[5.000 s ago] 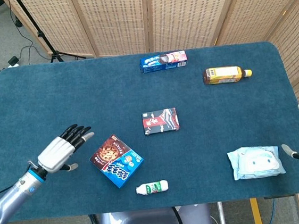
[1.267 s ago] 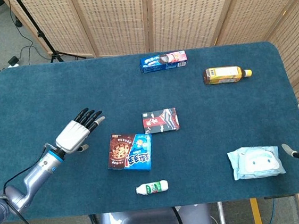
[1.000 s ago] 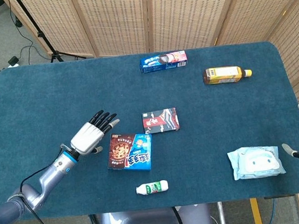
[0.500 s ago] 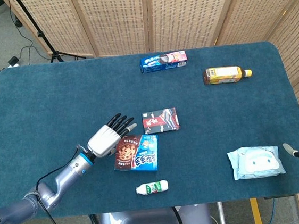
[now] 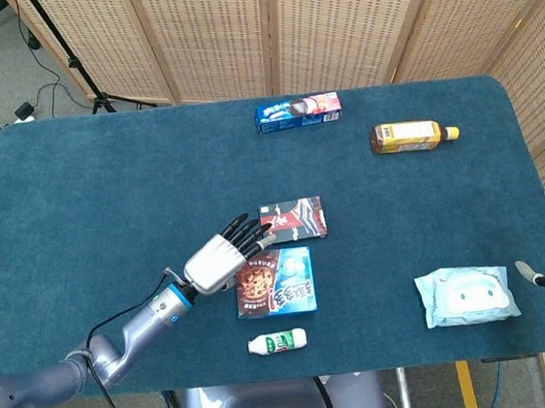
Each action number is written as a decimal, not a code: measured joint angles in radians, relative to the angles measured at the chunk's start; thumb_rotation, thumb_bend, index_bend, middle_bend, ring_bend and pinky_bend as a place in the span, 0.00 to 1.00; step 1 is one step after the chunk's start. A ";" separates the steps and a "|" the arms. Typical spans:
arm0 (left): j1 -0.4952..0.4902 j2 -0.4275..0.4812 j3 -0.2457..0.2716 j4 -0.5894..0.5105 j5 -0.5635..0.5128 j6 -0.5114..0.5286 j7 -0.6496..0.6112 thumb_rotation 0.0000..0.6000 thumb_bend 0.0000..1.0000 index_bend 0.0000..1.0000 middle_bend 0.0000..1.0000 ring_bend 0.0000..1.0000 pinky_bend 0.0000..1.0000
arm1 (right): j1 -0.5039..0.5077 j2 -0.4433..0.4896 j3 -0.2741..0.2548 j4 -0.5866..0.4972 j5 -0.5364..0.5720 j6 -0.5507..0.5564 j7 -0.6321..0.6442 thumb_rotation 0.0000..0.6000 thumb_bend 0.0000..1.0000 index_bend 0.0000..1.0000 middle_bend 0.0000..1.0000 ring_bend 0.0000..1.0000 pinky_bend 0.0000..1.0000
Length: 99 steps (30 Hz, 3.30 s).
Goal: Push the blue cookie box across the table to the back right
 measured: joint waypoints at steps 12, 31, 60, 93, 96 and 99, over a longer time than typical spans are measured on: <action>-0.058 -0.062 -0.067 -0.042 -0.084 -0.088 0.104 1.00 0.10 0.00 0.00 0.00 0.00 | -0.002 0.007 0.003 0.000 0.003 0.000 0.016 1.00 0.00 0.00 0.00 0.00 0.00; -0.103 -0.114 -0.115 -0.030 -0.142 -0.105 0.125 1.00 0.10 0.00 0.00 0.00 0.00 | -0.006 0.015 0.006 0.006 0.010 -0.001 0.042 1.00 0.00 0.00 0.00 0.00 0.00; 0.397 0.715 0.023 -0.621 -0.244 0.287 -0.015 1.00 0.13 0.00 0.00 0.00 0.00 | 0.142 0.057 -0.030 -0.040 -0.218 -0.118 0.029 1.00 0.00 0.00 0.00 0.00 0.00; 0.663 0.823 0.027 -0.640 -0.326 0.361 -0.264 1.00 0.20 0.00 0.00 0.00 0.00 | 0.809 -0.035 0.022 -0.142 -0.463 -0.808 -0.305 1.00 1.00 0.12 0.00 0.00 0.00; 0.666 0.823 0.021 -0.638 -0.326 0.353 -0.265 1.00 0.20 0.00 0.00 0.00 0.00 | 0.836 -0.084 0.022 -0.132 -0.450 -0.836 -0.378 1.00 1.00 0.14 0.00 0.00 0.00; 0.668 0.823 0.015 -0.639 -0.326 0.347 -0.264 1.00 0.20 0.00 0.00 0.00 0.00 | 0.866 -0.132 0.017 -0.128 -0.423 -0.862 -0.417 1.00 1.00 0.14 0.00 0.00 0.00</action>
